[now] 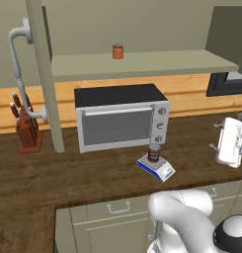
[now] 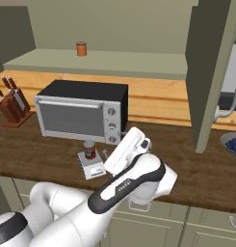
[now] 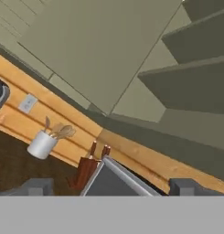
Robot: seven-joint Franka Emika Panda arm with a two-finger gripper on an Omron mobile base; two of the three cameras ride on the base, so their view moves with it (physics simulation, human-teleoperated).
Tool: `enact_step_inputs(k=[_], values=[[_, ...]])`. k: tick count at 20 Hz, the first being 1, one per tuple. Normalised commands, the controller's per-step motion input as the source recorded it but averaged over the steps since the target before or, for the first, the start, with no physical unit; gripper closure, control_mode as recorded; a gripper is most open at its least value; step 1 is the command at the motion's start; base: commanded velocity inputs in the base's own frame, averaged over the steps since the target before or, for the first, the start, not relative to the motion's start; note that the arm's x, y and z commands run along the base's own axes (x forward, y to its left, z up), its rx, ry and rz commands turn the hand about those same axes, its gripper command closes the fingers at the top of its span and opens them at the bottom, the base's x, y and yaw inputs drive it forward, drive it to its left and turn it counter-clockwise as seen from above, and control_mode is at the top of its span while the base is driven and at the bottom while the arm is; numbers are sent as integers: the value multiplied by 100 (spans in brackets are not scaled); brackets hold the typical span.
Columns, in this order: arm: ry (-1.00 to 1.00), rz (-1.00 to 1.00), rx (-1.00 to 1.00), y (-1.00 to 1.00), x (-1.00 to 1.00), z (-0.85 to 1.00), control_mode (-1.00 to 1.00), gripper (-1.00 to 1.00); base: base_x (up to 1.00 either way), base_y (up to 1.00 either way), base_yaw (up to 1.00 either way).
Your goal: Pick the canned food and place it on the digital scale for weighing, and close the cabinet.
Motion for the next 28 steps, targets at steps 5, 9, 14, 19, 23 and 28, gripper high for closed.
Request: enact_step_inputs(k=[5,9,14,19,23,28], values=[[-32,-14,2,-56,0,35,-100,-100,0,0,0],[-50,-14,0,-34,0,2,-100,-100,0,0,0],[-64,-20,0,-30,0,0,-100,-100,0,0,0],[-47,-26,0,-43,1,2,-100,-100,0,0,0],[-24,-26,3,-75,10,9,-100,-100,0,0,0],[-1,-23,9,-92,1,1,-100,-100,0,0,0]])
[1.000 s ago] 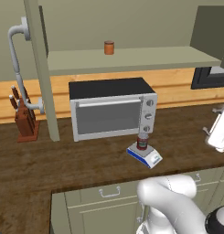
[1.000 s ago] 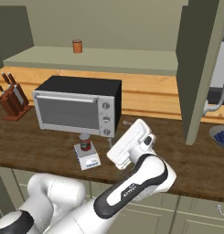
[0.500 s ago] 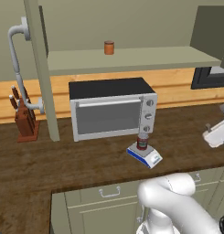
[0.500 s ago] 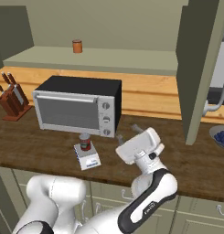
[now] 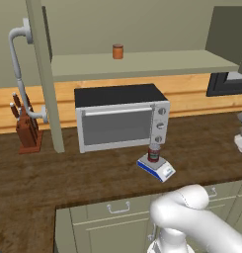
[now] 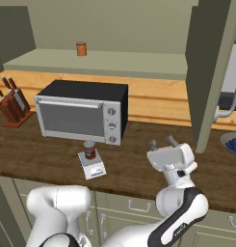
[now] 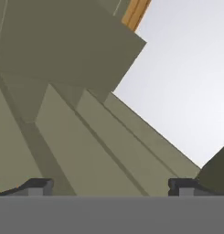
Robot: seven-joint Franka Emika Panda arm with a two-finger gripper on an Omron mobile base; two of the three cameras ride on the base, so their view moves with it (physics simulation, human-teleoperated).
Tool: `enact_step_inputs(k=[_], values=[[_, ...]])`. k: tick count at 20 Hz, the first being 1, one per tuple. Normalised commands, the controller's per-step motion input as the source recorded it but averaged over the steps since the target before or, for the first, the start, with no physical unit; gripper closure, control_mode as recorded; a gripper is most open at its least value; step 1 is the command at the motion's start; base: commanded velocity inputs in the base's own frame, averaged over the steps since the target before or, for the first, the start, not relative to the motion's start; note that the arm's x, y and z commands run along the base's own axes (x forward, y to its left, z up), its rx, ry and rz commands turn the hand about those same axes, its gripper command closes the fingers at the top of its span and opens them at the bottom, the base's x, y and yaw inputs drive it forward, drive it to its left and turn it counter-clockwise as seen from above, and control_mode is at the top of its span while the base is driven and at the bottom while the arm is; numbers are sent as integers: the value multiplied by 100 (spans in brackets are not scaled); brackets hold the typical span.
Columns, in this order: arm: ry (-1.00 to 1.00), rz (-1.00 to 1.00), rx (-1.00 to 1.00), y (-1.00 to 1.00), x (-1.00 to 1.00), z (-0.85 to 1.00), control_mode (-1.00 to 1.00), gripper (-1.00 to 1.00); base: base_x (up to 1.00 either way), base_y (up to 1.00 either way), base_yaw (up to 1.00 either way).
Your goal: Pick the canned food and place it on the digital scale for weighing, and close the cabinet.
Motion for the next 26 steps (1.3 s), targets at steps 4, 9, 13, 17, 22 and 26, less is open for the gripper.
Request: enact_step_inputs(k=[4,9,13,17,22,26], values=[[8,-22,8,-79,14,0,-100,-100,0,0,0],[22,-27,2,-42,39,0,-100,-100,0,0,0],[25,-28,0,-28,22,0,-100,-100,0,0,0],[14,-21,4,-55,10,0,-100,-100,0,0,0],[1,-10,10,-74,4,0,-100,-100,0,0,0],[-10,-1,4,-31,0,-18,-100,-100,0,0,0]])
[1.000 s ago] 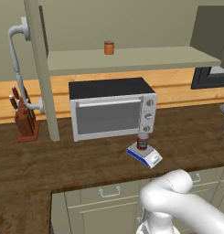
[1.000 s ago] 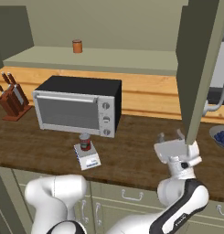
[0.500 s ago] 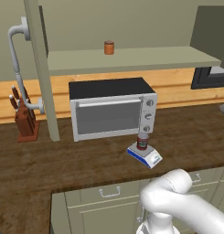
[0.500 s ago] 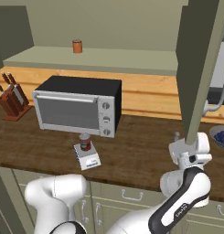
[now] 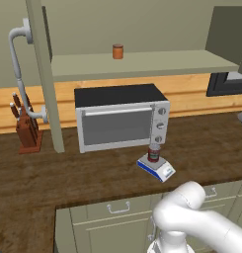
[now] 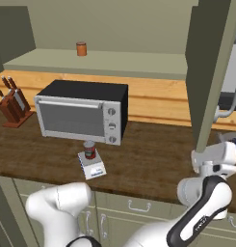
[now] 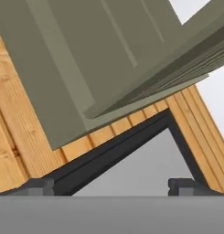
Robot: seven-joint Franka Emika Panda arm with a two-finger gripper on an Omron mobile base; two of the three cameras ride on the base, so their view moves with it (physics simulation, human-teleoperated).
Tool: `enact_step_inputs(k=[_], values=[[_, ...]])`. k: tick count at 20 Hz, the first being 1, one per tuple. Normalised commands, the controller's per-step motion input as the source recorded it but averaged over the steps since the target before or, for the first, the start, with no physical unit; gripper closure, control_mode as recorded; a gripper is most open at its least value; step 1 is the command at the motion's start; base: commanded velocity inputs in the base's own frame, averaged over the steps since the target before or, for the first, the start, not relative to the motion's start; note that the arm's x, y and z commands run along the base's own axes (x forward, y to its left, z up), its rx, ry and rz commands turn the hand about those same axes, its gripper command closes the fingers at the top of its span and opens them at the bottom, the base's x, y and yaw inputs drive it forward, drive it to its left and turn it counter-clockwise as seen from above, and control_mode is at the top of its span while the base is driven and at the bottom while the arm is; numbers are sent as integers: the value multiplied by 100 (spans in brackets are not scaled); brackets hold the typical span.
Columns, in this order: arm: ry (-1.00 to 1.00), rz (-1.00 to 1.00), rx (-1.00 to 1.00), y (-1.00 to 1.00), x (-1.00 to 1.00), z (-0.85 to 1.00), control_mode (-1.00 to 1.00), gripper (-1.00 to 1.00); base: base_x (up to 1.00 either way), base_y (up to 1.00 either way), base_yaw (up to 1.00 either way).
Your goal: Pick the canned food and place it on the digital scale for weighing, and close the cabinet.
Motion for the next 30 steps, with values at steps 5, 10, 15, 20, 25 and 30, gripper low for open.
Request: enact_step_inputs(k=[5,10,15,20,25,30], values=[[-28,0,15,-15,2,-8,-100,-100,0,0,0],[-48,0,18,-3,0,-8,-100,-100,0,0,0],[-34,1,6,-4,1,0,-100,-100,0,0,0],[5,0,6,-31,10,11,-100,-100,0,0,0],[1,0,6,-54,0,0,-100,-100,0,0,0],[0,0,-1,-5,-11,24,-100,-100,0,0,0]])
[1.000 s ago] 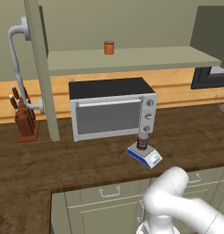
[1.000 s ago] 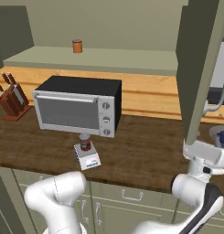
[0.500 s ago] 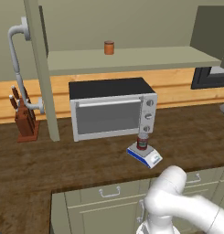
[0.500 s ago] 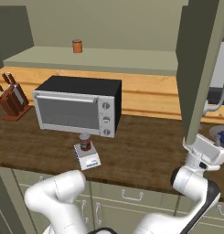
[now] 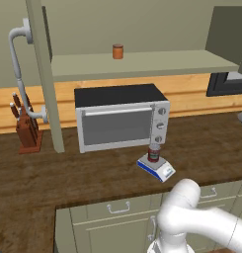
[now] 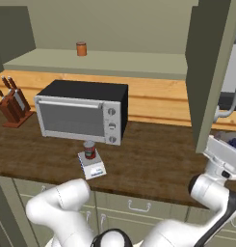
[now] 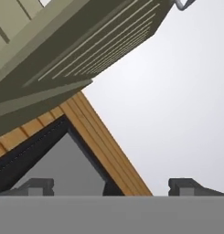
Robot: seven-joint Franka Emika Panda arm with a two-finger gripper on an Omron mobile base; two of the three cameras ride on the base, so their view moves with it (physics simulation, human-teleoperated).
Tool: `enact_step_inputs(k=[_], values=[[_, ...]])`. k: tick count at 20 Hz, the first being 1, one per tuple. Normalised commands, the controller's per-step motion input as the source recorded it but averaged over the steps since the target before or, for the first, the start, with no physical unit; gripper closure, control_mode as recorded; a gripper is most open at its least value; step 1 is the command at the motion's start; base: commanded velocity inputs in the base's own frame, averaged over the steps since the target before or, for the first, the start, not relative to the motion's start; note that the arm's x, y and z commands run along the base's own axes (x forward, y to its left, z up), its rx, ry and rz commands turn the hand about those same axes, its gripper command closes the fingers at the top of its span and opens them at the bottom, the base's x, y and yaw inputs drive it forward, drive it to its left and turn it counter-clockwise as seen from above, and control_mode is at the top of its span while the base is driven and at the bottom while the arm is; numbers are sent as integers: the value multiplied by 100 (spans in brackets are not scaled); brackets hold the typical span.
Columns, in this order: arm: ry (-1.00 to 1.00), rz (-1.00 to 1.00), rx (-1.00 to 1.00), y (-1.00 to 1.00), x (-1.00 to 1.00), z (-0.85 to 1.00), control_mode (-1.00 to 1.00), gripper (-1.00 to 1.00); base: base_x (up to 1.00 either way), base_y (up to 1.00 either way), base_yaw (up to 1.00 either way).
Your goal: Pick the canned food and place it on the digital scale for weighing, and close the cabinet.
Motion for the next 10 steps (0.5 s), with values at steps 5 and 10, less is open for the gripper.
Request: enact_step_inputs(k=[5,10], values=[[0,0,-16,53,-2,52,-100,-100,0,0,0],[1,0,-19,57,-5,70,-100,-100,0,0,0]])
